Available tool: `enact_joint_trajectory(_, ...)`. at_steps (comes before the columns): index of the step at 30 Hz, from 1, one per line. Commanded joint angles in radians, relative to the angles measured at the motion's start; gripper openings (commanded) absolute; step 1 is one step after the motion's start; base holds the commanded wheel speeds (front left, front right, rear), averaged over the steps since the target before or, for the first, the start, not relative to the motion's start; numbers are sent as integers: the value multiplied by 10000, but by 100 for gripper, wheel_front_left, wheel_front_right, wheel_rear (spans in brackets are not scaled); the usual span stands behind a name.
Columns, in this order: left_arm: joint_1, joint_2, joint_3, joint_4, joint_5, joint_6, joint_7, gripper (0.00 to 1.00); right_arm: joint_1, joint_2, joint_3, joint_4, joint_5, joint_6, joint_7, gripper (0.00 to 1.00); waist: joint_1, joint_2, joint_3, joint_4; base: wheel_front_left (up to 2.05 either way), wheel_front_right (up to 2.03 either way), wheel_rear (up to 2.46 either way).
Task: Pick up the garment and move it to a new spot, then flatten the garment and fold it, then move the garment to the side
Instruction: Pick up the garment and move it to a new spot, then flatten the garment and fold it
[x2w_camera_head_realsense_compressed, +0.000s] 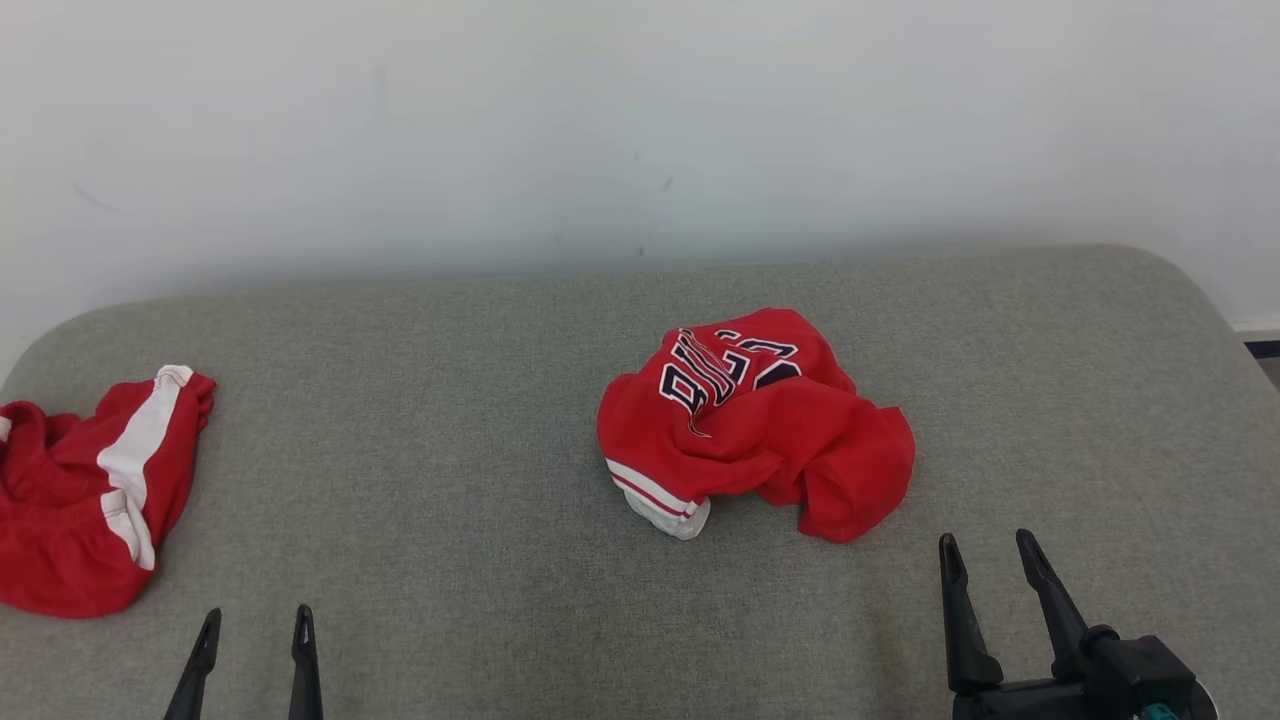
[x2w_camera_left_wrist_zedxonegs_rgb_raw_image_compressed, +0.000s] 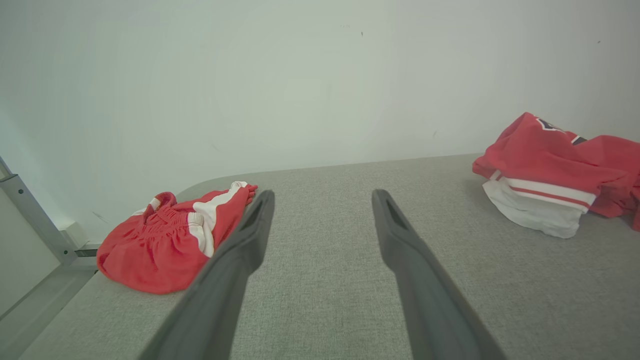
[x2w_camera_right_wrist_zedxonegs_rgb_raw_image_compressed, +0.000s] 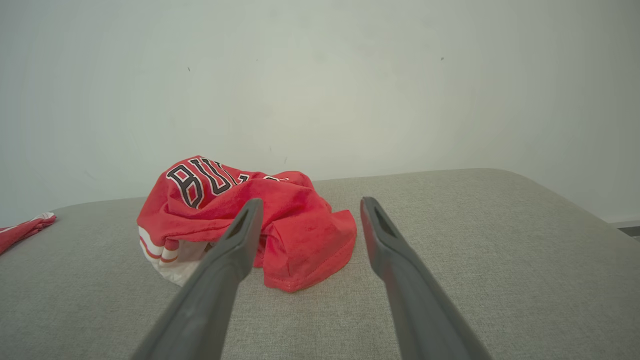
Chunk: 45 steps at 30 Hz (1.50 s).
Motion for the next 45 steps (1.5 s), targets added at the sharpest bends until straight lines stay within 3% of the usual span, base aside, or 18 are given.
enact_joint_trajectory(1, -33, -34, 34, 25, 74, -8, -34, 100, 98, 27, 9, 7, -38, -22, -6, 100, 0, 0, 1, 5, 0, 0, 0)
enact_joint_trajectory(23, -328, -180, 62, 423, -188, -147, -34, 100, 2, 27, 114, 83, -27, -22, -6, 100, 0, 0, -60, -77, 0, 0, 0)
enact_joint_trajectory(34, -2429, -223, -1137, 1951, -745, -485, -36, 100, -277, 26, 251, 42, -81, -22, -5, 100, 0, 0, 669, -891, 0, 0, 0)
enact_joint_trajectory(45, -4694, 202, -3125, 4376, -1675, -504, -34, 100, -868, 30, 258, -44, 266, -22, -5, 100, 0, 0, 1889, -2132, 0, 0, 0)
